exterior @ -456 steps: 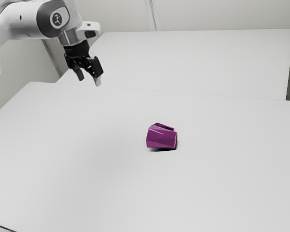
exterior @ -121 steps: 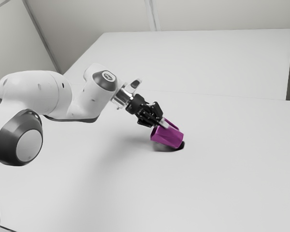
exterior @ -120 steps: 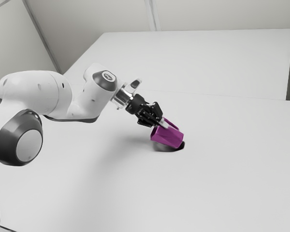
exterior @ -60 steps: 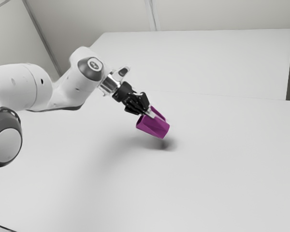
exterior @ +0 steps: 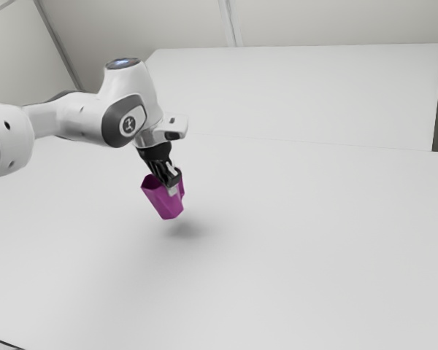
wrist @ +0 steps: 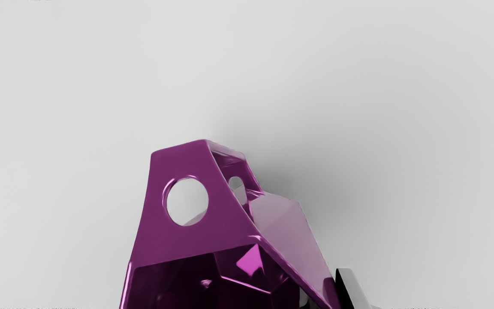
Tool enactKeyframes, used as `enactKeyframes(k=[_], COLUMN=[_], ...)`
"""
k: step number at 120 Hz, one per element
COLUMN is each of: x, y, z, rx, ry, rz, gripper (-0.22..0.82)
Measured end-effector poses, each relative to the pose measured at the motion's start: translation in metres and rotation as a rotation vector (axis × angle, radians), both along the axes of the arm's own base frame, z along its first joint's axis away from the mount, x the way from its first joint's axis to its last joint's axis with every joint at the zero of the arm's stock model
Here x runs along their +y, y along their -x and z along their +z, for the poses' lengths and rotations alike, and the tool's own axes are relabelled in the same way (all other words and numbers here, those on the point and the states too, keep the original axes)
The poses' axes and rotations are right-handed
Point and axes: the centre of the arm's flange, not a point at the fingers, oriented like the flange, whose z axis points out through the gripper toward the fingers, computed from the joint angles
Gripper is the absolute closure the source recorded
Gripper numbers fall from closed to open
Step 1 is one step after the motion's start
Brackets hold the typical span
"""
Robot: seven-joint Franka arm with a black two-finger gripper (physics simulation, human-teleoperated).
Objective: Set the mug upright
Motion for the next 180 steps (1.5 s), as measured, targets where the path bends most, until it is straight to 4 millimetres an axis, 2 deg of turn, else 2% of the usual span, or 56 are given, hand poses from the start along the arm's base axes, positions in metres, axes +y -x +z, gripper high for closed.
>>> enactKeyframes(k=[21, 46, 62, 96, 129, 139, 144, 156, 180], x=[-0.024, -0.013, -0.018, -0.02, -0.022, -0.021, -0.021, -0.023, -0.033], y=[-0.007, -0.017, -0.02, -0.022, -0.023, -0.023, -0.023, -0.022, -0.02], z=[-0.015, -0.022, -0.039, -0.049, -0.057, -0.057, -0.057, -0.045, 0.016], rx=[-0.042, -0.082, -0.071, -0.069, -0.058, -0.055, -0.055, -0.071, -0.145], ry=[-0.084, -0.049, -0.029, -0.011, -0.007, -0.001, 0.002, 0.017, 0.067], rz=[-0.017, 0.116, 0.177, 0.265, 0.307, 0.32, 0.326, 0.334, 0.325], gripper=[0.78, 0.78, 0.78, 0.78, 0.68, 0.62, 0.56, 0.39, 0.19])
